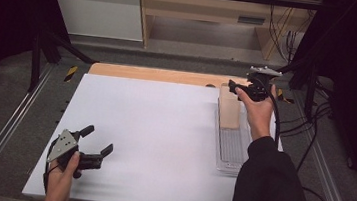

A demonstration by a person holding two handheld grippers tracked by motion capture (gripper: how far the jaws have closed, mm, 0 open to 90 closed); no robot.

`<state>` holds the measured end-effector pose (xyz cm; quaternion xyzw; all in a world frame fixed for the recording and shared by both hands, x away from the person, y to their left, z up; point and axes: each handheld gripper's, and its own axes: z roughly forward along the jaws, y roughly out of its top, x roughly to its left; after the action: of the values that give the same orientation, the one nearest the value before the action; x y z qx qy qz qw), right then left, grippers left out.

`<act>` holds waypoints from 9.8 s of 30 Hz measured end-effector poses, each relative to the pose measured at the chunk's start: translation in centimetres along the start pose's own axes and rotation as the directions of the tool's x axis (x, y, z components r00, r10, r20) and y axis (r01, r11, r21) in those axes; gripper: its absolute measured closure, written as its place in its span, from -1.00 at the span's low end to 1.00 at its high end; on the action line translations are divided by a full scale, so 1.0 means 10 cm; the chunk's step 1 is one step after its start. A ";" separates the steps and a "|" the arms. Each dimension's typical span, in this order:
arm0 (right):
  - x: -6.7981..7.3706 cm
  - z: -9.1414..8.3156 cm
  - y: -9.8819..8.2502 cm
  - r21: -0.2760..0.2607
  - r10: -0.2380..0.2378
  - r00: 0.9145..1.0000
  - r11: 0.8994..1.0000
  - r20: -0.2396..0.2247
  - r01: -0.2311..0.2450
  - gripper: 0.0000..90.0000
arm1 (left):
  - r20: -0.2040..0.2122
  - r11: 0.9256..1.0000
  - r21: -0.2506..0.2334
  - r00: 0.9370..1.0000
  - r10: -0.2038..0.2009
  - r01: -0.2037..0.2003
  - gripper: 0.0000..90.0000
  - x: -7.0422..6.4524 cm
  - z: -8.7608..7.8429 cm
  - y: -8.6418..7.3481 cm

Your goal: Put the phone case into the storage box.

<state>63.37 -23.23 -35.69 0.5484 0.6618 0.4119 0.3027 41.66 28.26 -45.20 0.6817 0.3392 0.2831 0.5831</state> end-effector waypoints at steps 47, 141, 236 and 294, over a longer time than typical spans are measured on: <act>0.16 -0.23 -0.06 -0.045 0.015 1.000 0.999 -0.023 -0.016 -0.87 | 0.001 1.000 0.006 1.000 0.003 -0.003 -0.93 -0.01 0.01 0.00; 0.07 -1.30 -0.52 -0.318 0.030 0.986 0.944 -0.166 -0.082 -0.91 | -0.064 1.000 -0.016 0.998 -0.028 0.027 -0.98 0.17 -0.16 -0.03; 0.00 -1.77 -1.55 -0.424 -0.165 0.966 0.903 -0.197 0.068 -0.94 | -0.049 0.999 -0.034 0.999 0.000 -0.001 -0.96 0.15 -0.31 -0.05; 0.16 -1.60 -2.02 -0.416 -0.160 0.964 0.908 -0.212 0.059 -0.94 | -0.032 0.999 -0.037 0.999 -0.002 0.000 -0.96 0.08 -0.40 -0.07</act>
<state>39.74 -26.33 -45.68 0.3813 0.6236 0.5858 0.3500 38.95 31.37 -45.22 0.6661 0.3435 0.2999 0.5902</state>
